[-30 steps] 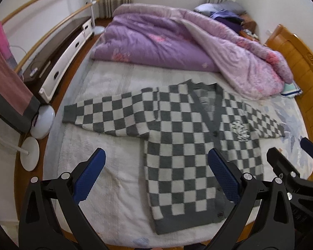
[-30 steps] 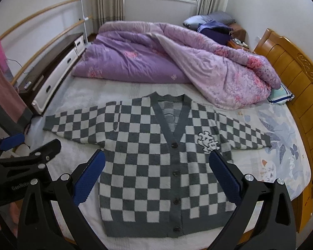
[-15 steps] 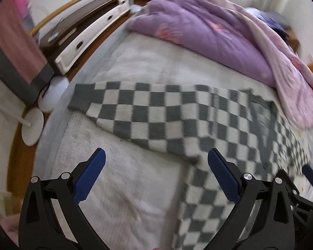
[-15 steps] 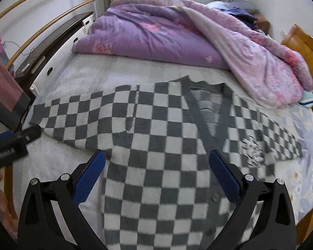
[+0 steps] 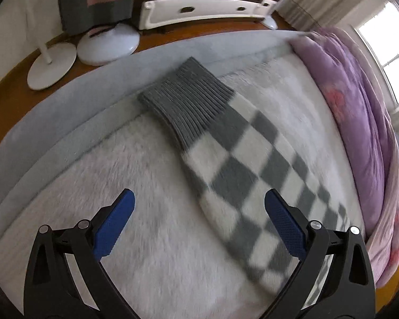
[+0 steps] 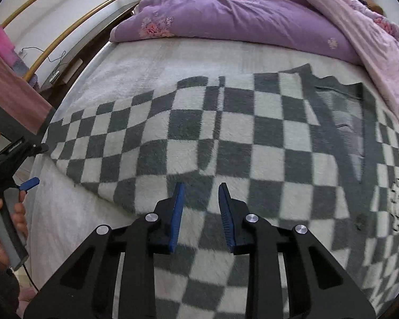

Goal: Fold large clothes
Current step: 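Grasp the sleeve cuff with the left gripper and lift it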

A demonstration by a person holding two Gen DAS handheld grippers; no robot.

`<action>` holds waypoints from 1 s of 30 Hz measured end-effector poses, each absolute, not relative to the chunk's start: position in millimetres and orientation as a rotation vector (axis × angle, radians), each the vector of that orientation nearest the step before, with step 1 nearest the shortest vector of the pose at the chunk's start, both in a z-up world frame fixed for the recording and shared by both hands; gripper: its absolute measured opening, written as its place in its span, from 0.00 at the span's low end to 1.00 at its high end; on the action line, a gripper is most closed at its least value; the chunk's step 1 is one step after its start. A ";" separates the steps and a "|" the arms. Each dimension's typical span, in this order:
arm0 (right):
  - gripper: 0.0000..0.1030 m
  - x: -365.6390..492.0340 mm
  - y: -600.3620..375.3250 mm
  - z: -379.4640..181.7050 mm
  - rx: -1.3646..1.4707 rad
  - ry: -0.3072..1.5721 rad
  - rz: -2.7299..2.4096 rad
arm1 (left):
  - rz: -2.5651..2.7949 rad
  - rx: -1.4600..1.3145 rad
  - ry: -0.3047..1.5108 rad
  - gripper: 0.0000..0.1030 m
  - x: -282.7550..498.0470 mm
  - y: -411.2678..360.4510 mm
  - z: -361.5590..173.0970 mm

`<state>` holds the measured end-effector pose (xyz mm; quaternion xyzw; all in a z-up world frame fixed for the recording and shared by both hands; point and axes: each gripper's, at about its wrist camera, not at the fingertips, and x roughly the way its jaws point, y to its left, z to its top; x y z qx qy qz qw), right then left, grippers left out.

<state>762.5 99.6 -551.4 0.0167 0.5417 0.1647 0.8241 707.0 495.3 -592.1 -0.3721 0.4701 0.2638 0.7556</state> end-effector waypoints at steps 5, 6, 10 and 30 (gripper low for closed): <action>0.25 774.8 108.9 -579.2 0.070 1.198 0.382 | 0.668 -0.790 1.082 0.67 735.1 522.0 -621.4; 0.25 775.6 109.3 -584.0 0.082 1.209 0.390 | 0.679 -0.754 1.098 0.66 739.3 522.8 -623.8; 0.25 783.0 113.9 -623.4 0.122 1.341 0.399 | 0.610 -0.618 1.090 0.09 750.0 514.8 -612.2; 0.26 791.8 -175.7 -517.6 0.305 1.075 0.250 | 0.192 -0.241 0.698 0.08 778.0 138.7 -370.1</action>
